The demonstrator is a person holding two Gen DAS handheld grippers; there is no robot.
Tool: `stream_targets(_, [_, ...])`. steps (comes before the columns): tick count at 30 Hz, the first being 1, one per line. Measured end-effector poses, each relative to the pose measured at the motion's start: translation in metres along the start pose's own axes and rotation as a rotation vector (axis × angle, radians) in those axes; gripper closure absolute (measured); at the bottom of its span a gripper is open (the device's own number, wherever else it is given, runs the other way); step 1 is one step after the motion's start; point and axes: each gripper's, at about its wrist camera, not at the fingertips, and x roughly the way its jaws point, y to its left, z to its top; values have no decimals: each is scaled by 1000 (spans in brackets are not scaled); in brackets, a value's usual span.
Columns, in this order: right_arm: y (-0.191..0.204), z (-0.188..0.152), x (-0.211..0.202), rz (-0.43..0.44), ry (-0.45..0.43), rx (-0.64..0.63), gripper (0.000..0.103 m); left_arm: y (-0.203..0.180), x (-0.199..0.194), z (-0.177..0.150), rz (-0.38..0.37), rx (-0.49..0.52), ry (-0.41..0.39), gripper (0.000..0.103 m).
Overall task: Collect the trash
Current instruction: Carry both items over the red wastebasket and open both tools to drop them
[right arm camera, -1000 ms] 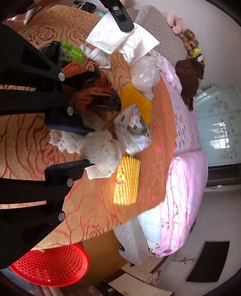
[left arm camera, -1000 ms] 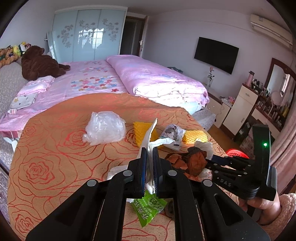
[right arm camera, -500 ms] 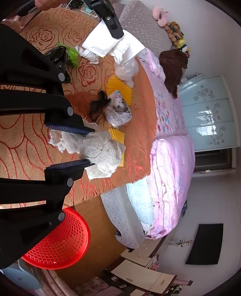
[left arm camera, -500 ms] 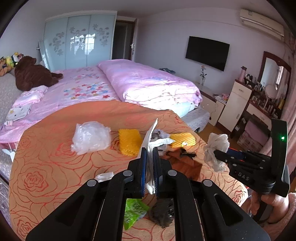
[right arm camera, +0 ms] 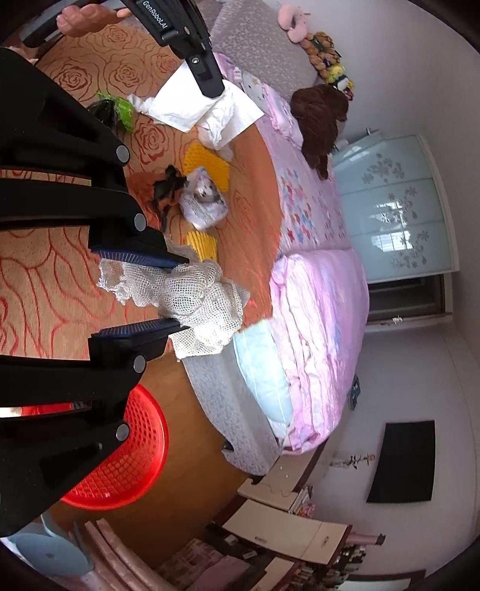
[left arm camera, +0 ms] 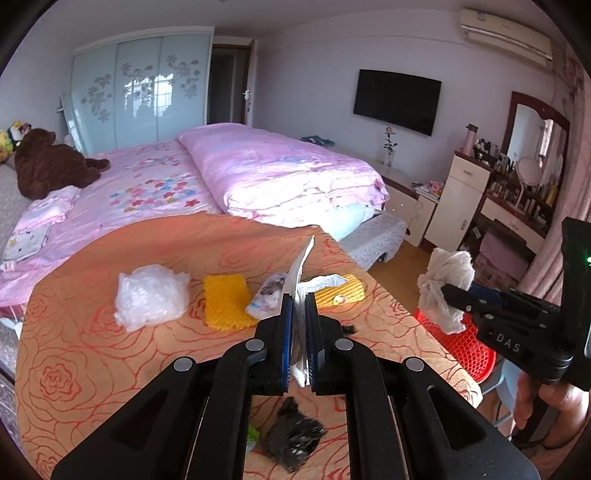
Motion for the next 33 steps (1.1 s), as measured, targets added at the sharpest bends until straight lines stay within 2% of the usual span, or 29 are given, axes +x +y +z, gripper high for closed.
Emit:
stream_targets(11, [-60,-3,-31,-125,-38,78,76,-53,15,16,-79,89,-9,96])
stream_targets(21, [-104,-16,-50,-223,-40,147,76,-117,35,25,-199,180,15,96])
stream_targets(27, [-131,-34,-52,-271,-16,213,76,-155,56,21,-281,218,60,96])
stream_targets(33, [-153,-48,-49,-295,0,276,76,-189,75,8,-325,271,104,96])
